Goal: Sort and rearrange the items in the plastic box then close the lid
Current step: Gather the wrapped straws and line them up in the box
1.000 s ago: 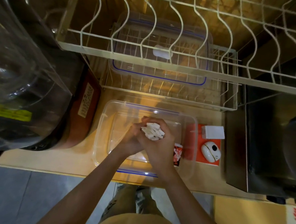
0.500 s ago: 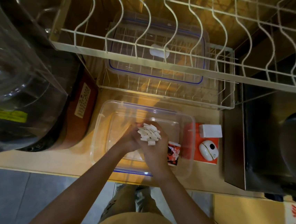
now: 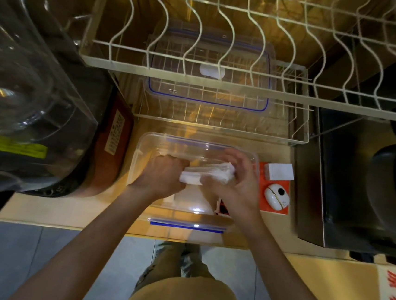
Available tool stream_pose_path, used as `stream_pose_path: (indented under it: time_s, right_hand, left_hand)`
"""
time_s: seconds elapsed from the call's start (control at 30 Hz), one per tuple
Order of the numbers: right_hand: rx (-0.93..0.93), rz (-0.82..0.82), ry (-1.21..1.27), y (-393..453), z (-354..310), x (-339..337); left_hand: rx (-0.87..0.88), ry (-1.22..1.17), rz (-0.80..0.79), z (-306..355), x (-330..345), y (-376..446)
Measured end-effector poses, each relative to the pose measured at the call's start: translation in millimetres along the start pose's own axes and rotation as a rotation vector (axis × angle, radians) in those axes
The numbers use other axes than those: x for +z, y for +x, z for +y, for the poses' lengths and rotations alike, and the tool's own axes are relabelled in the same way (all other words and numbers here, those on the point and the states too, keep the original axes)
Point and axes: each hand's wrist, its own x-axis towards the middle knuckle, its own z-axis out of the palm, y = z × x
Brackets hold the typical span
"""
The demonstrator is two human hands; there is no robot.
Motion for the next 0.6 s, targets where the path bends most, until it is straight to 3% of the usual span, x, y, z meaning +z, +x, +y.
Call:
stream_pose_path:
  time_s: [0.1, 0.17, 0.27, 0.37, 0.6]
  right_hand:
    - [-0.386, -0.087, -0.520, 2, 13, -10]
    - [-0.523, -0.254, -0.958, 7, 21, -6]
    - [-0.363, -0.526, -1.298, 7, 33, 15]
    - [-0.188, -0.605, -1.264, 14, 40, 27]
    - [-0.135, -0.654, -1.071, 22, 49, 38]
  left_hand:
    - [-0.025, 0.173, -0.062, -1, -2, -6]
    - [-0.006, 0.235, -0.125, 2, 3, -11]
    - [0.066, 0.299, -0.145, 9, 11, -17]
    - [0.085, 0.312, -0.119, 5, 21, -23]
    - [0.036, 0.008, -0.113, -14, 28, -37]
